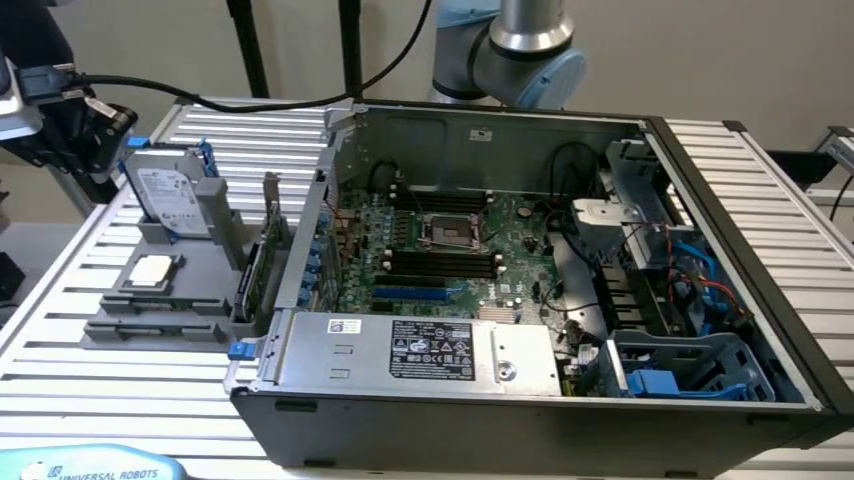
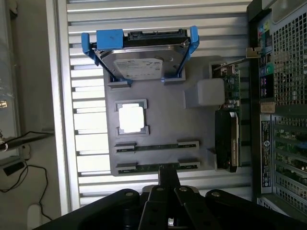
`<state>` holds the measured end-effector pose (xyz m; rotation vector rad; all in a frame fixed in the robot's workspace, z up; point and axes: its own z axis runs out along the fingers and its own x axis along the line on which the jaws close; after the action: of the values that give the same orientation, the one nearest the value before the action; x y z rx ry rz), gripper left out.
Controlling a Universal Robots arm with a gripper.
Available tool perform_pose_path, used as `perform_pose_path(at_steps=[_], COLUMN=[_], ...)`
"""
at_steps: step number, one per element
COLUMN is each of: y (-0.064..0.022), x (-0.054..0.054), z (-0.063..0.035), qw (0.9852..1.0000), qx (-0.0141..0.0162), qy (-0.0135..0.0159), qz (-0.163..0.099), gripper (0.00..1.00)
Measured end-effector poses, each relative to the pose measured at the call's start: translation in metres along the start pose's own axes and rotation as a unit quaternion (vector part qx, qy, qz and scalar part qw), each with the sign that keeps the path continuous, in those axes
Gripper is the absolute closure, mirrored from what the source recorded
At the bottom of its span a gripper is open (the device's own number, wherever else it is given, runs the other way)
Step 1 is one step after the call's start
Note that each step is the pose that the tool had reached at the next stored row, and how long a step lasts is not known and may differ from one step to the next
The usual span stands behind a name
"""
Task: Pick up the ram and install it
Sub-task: 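Pick up the ram and move it above insertion slot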
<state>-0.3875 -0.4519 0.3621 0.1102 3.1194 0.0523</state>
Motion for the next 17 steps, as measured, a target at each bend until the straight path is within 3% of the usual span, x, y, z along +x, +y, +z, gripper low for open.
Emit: perform_pose_path(at_steps=[12, 17], y=[0.0000, 0.0000], x=[0.0000, 0.0001], z=[0.0000, 0.0002], qw=[1.0000, 0.9994], qx=[0.0000, 0.0004], qy=[0.0000, 0.0013], qz=[-0.001, -0.035], gripper=[0.89, 0.89])
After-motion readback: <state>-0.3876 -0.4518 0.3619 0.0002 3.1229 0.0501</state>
